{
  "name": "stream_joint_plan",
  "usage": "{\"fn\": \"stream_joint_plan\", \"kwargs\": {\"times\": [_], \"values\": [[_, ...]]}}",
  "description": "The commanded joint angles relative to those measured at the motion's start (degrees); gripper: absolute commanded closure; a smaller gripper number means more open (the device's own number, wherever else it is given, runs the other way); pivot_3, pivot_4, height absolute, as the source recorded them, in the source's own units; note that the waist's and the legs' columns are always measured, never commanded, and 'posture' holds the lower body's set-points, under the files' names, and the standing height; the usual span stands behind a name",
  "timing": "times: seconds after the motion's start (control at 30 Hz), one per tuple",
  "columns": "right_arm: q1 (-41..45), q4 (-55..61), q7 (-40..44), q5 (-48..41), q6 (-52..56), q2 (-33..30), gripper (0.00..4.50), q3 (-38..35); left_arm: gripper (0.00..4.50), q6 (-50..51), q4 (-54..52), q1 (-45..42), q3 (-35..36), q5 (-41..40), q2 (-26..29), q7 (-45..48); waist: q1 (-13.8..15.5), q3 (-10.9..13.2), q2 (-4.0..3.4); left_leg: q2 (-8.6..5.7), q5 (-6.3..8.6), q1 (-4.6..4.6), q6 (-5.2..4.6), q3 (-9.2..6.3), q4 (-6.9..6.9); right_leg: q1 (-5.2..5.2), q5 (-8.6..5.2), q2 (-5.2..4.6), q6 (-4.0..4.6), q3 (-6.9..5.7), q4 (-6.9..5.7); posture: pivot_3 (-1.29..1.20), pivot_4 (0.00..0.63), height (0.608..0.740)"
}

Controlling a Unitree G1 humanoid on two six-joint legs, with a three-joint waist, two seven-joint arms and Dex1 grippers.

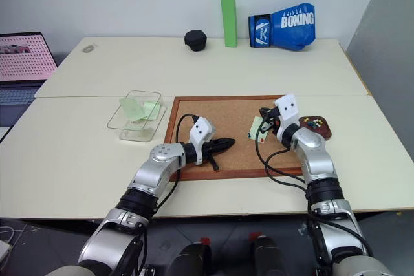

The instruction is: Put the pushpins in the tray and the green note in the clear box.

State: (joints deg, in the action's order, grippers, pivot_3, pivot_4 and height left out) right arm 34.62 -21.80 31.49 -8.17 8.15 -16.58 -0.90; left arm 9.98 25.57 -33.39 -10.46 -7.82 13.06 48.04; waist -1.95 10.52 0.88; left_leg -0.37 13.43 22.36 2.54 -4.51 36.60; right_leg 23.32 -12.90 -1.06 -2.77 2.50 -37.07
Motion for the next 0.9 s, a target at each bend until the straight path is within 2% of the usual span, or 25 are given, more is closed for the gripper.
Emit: {"fn": "stream_joint_plan", "kwargs": {"times": [0.03, 0.2, 0.37, 0.6, 0.9], "values": [[-1.57, 4.89, -0.83, -0.81, 1.15, -0.76, 4.44, -1.19, 4.5, 0.95, 0.15, 0.33, -0.29, 0.11, -0.23, 0.51, 0.01, 0.0, 0.0, 0.0, 0.0, 0.0, 0.0, 0.01, 0.0, 0.0, 0.0, 0.0, 0.0, 0.01, 0.01, 0.0, 0.15, 0.74], [-3.34, 8.34, -3.08, -0.63, 1.79, -1.82, 4.44, -2.77, 4.5, 1.29, -0.06, 0.53, -0.46, 0.11, -0.34, 0.75, 0.03, 0.0, 0.0, 0.0, 0.0, 0.0, 0.0, 0.01, 0.0, 0.0, 0.0, 0.0, 0.0, 0.01, 0.01, 0.0, 0.15, 0.74], [-3.88, 9.74, -10.22, -0.11, 0.75, -2.66, 4.44, -7.67, 4.5, 1.7, -0.95, 1.32, -0.77, 0.14, -0.64, 0.68, 0.06, 0.0, 0.0, -0.01, 0.0, 0.01, 0.0, 0.01, 0.0, 0.0, 0.0, 0.0, 0.0, 0.01, 0.03, 0.0, 0.15, 0.74], [-5.29, 3.21, -18.29, 5.97, 6.13, -7.39, 4.44, -8.51, 4.5, 0.81, -0.04, 1.24, -0.66, 0.58, -0.76, 0.34, 0.07, 0.0, 0.0, -0.01, 0.0, 0.0, 0.0, 0.03, -0.03, 0.0, 0.0, -0.01, 0.01, 0.02, 0.05, 0.0, 0.15, 0.74], [-4.5, 1.33, -18.38, 3.33, 10.66, -7.01, 4.44, -9.61, 4.5, 1.26, -1.98, 2.08, -1.29, 0.51, -0.43, 1.3, 0.0, 0.0, -0.01, -0.01, 0.0, 0.0, 0.0, 0.05, -0.03, -0.01, -0.01, -0.01, 0.01, 0.05, 0.05, 0.0, 0.15, 0.74]]}}
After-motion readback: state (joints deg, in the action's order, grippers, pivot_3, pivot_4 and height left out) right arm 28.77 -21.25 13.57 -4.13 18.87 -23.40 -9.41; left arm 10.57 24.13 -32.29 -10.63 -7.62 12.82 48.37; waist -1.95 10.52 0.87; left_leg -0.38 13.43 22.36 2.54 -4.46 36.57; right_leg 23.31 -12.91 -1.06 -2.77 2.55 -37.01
